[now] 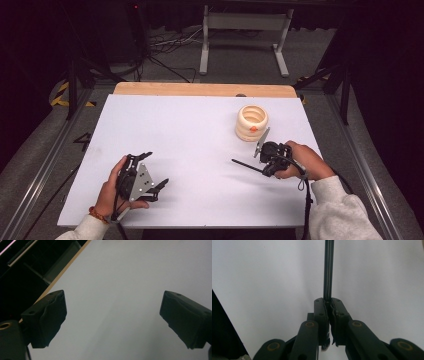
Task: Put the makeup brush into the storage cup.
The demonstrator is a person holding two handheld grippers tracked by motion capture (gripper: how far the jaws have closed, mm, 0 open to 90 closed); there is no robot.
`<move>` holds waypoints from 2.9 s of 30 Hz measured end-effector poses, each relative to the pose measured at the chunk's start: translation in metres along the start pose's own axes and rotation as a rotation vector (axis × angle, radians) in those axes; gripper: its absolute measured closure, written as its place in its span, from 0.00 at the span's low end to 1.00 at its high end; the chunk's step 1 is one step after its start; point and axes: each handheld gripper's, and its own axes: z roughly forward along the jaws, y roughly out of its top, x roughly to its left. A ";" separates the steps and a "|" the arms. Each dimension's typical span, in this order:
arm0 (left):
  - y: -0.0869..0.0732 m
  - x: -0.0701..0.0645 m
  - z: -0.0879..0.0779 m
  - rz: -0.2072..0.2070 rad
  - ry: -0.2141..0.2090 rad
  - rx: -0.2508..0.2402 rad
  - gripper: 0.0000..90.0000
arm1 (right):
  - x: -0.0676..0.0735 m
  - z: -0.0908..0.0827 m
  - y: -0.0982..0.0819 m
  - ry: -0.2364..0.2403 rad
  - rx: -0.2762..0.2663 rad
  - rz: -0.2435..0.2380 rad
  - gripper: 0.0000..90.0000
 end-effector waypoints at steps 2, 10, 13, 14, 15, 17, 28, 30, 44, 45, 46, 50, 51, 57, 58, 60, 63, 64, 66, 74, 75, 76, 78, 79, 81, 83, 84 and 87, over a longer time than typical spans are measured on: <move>0.006 -0.005 0.008 0.048 0.007 0.027 0.11 | 0.001 0.000 0.003 -0.004 -0.001 -0.004 0.94; 0.033 -0.026 0.033 0.172 -0.036 0.025 0.14 | 0.010 0.001 0.025 0.024 -0.008 -0.028 0.94; 0.041 -0.033 0.040 0.214 -0.031 0.030 0.15 | 0.012 0.002 0.033 0.035 -0.001 -0.041 0.94; 0.043 -0.036 0.043 0.234 -0.020 0.032 0.16 | 0.013 0.002 0.035 0.038 -0.005 -0.041 0.94; 0.046 -0.038 0.046 0.257 -0.020 0.038 0.16 | 0.014 0.002 0.037 0.049 -0.008 -0.044 0.94; 0.049 -0.043 0.051 0.246 -0.030 0.016 0.16 | 0.015 0.002 0.042 0.053 -0.010 -0.046 0.94; 0.065 -0.055 0.063 0.346 -0.032 0.014 0.18 | 0.021 0.007 0.058 0.073 0.008 -0.080 0.94; 0.067 -0.056 0.065 0.361 -0.022 0.006 0.18 | 0.022 0.005 0.063 0.070 0.012 -0.090 0.94; 0.080 -0.063 0.082 0.397 0.008 -0.017 0.27 | 0.031 0.004 0.104 0.064 0.061 -0.140 0.94; 0.081 -0.064 0.082 0.391 0.004 -0.014 0.30 | 0.031 0.005 0.105 0.065 0.062 -0.144 0.94; 0.082 -0.064 0.083 0.406 -0.002 -0.021 0.34 | 0.031 0.005 0.108 0.063 0.065 -0.142 0.94; 0.085 -0.065 0.084 0.426 -0.006 -0.018 0.48 | 0.030 0.008 0.119 0.080 0.080 -0.129 0.94; 0.085 -0.066 0.085 0.433 -0.004 -0.031 0.50 | 0.030 0.009 0.121 0.075 0.083 -0.126 0.94; 0.089 -0.072 0.084 0.504 -0.018 -0.024 0.73 | 0.033 0.012 0.132 0.057 0.092 -0.117 0.94; 0.089 -0.074 0.085 0.502 -0.023 -0.018 0.75 | 0.032 0.012 0.132 0.056 0.092 -0.111 0.94; 0.090 -0.074 0.085 0.517 -0.031 -0.009 0.79 | 0.033 0.012 0.133 0.054 0.099 -0.112 0.94; 0.090 -0.081 0.088 0.529 -0.029 0.018 0.88 | 0.035 0.011 0.135 0.060 0.092 -0.121 0.94; 0.092 -0.081 0.087 0.565 -0.023 0.039 0.89 | 0.037 0.010 0.136 0.056 0.092 -0.118 0.94; 0.094 -0.083 0.089 0.588 -0.019 0.060 0.91 | 0.037 0.010 0.137 0.048 0.106 -0.120 0.94; 0.097 -0.085 0.092 0.625 -0.009 0.113 0.93 | 0.039 0.013 0.143 0.022 0.122 -0.097 0.94; 0.097 -0.085 0.091 0.623 -0.010 0.117 0.93 | 0.040 0.013 0.145 0.018 0.132 -0.103 0.94; 0.097 -0.085 0.091 0.621 -0.005 0.116 0.93 | 0.040 0.014 0.146 0.014 0.134 -0.096 0.93; 0.097 -0.083 0.091 0.620 -0.002 0.115 0.93 | 0.041 0.013 0.146 0.012 0.133 -0.101 0.93; 0.097 -0.083 0.091 0.620 -0.002 0.115 0.93 | 0.041 0.013 0.146 0.012 0.133 -0.101 0.93; 0.096 -0.081 0.091 0.605 -0.007 0.111 0.93 | 0.039 0.011 0.146 0.014 0.115 -0.094 0.93; 0.094 -0.082 0.092 0.563 -0.012 0.080 0.93 | 0.038 0.009 0.146 0.019 0.108 -0.086 0.91; 0.094 -0.082 0.093 0.557 -0.018 0.081 0.93 | 0.038 0.008 0.145 0.017 0.100 -0.085 0.91; 0.096 -0.078 0.091 0.600 -0.019 0.133 0.93 | 0.037 0.005 0.142 0.024 0.083 -0.078 0.88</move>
